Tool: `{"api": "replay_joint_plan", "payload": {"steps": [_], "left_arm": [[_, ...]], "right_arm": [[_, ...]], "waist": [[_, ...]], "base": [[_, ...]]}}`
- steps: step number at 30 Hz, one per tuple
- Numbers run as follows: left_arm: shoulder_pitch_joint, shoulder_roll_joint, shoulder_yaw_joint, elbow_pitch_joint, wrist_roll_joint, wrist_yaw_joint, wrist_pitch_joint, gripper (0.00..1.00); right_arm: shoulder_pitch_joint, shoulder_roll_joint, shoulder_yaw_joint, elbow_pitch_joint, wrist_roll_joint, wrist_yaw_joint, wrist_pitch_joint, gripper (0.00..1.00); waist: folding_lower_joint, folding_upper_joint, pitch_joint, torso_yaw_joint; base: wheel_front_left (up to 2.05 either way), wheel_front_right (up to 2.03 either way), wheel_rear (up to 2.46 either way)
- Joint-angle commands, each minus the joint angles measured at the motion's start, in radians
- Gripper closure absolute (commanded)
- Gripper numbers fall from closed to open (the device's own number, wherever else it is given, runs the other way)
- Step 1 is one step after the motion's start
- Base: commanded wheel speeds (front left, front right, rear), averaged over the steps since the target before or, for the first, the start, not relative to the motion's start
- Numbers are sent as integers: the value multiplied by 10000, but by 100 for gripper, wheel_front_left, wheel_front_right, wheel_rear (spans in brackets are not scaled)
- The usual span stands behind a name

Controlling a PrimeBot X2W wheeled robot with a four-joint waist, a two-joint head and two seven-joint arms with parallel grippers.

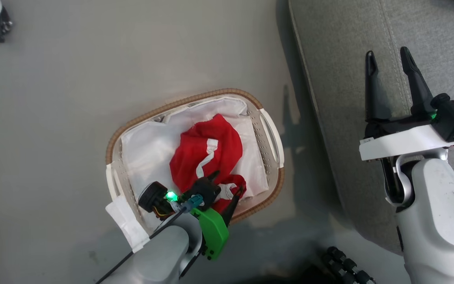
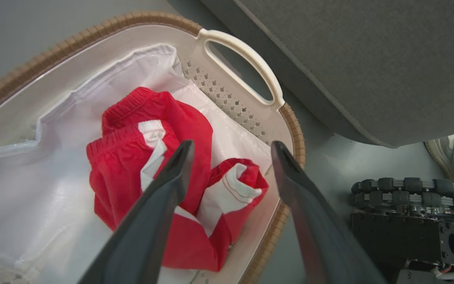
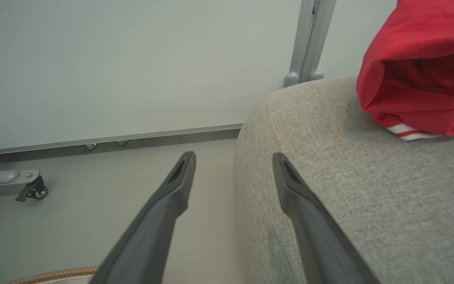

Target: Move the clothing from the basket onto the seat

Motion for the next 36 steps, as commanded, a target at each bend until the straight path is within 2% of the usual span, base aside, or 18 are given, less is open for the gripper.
{"api": "replay_joint_plan", "payload": {"steps": [1,9,15,16,17,18,20,30,36], "left_arm": [[-305,74,-135,159,-220,-29,-8,0],[-1078,190,-854,1020,-932,-30,17,0],[-1267,209,-1365,1547,-1497,-30,354,0],[-1291,230,-1475,1591,-1591,-30,421,16],[-1313,241,-1543,1622,-1672,-30,472,45],[-1340,249,-1610,1659,-1764,-30,516,61],[-1365,274,-1763,1724,-1958,-30,565,100],[-1558,281,-2233,1861,-2564,-31,244,100],[-1412,229,-2263,1724,-2796,-31,-21,100]], "right_arm": [[-178,-24,78,-90,80,-14,-20,0],[-420,-21,371,-418,361,-14,-20,0],[-467,-24,507,-463,494,-14,-20,0],[-474,-23,528,-446,520,-14,-20,0],[-479,-24,534,-429,527,-14,-20,0],[-486,-24,539,-406,533,-14,-20,0],[-506,-24,542,-375,531,-14,-20,0],[-382,-26,365,-173,278,-14,-20,0],[-20,-29,236,47,-194,-14,-20,0]], "waist": [[-1,-1,952,-710],[-1,-1,1852,-1053],[-1,-1,2091,-1157],[-1,-1,2099,-1165],[-1,-1,2097,-1168],[-1,-1,2089,-1171],[-1,-1,2061,-1174],[-1,-1,1350,-946],[-1,-1,72,-464]], "base": [[0,0,0],[0,0,0],[0,0,0],[0,0,0],[0,0,0],[0,0,0],[0,0,0],[0,0,0],[0,0,0]]}}
